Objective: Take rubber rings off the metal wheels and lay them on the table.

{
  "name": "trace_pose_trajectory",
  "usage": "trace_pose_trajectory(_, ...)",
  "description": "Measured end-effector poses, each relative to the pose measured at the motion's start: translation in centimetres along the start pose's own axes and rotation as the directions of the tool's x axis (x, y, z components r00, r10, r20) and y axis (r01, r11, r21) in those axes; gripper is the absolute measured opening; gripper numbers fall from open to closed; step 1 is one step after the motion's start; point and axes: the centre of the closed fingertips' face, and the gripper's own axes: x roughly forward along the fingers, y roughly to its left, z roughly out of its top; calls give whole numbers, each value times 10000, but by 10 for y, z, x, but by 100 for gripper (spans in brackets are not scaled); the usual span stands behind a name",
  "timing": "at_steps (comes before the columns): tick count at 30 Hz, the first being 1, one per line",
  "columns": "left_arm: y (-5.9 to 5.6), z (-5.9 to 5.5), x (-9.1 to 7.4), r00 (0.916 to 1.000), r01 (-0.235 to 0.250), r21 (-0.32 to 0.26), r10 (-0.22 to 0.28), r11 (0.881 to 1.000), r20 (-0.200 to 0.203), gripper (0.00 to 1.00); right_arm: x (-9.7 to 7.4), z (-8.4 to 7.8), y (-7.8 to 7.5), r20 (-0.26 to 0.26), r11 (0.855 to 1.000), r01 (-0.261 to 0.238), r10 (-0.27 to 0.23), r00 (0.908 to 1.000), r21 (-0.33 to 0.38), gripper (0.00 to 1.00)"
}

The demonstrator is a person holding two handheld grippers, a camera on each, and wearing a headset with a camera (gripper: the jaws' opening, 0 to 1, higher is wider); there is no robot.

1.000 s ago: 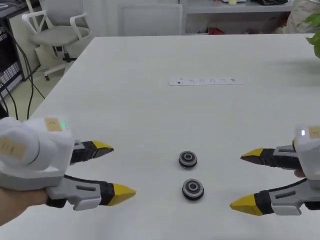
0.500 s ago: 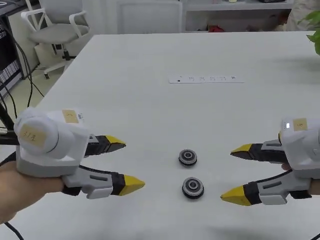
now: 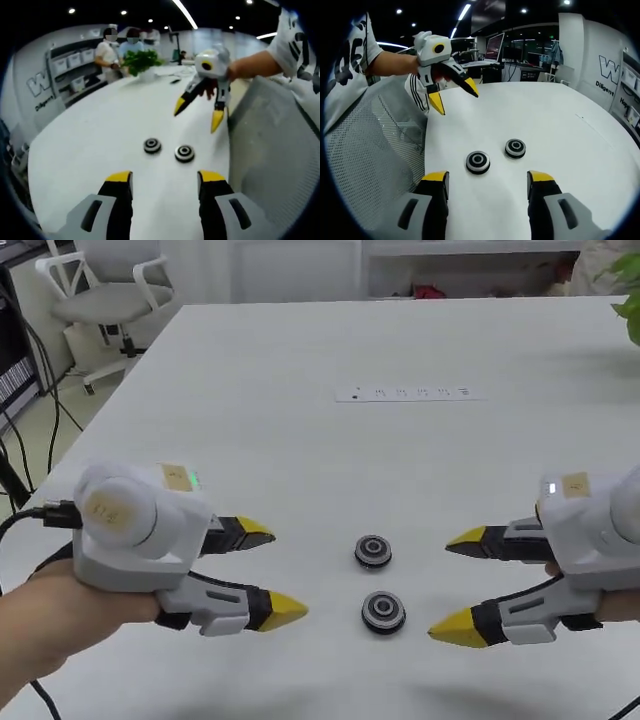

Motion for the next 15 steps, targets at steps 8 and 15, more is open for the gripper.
trace_pose_trajectory(8, -4, 3, 12, 9997, 256, 132, -257, 9996, 51, 55, 5, 0, 1, -9, 9999, -129, 129, 9999, 40, 59)
trace_pose_trajectory(15, -7, 7, 24, 9983, 555, 41, -555, 9985, 159, 52, 10, -1, 0, -31, 9996, -272, 272, 9996, 42, 58)
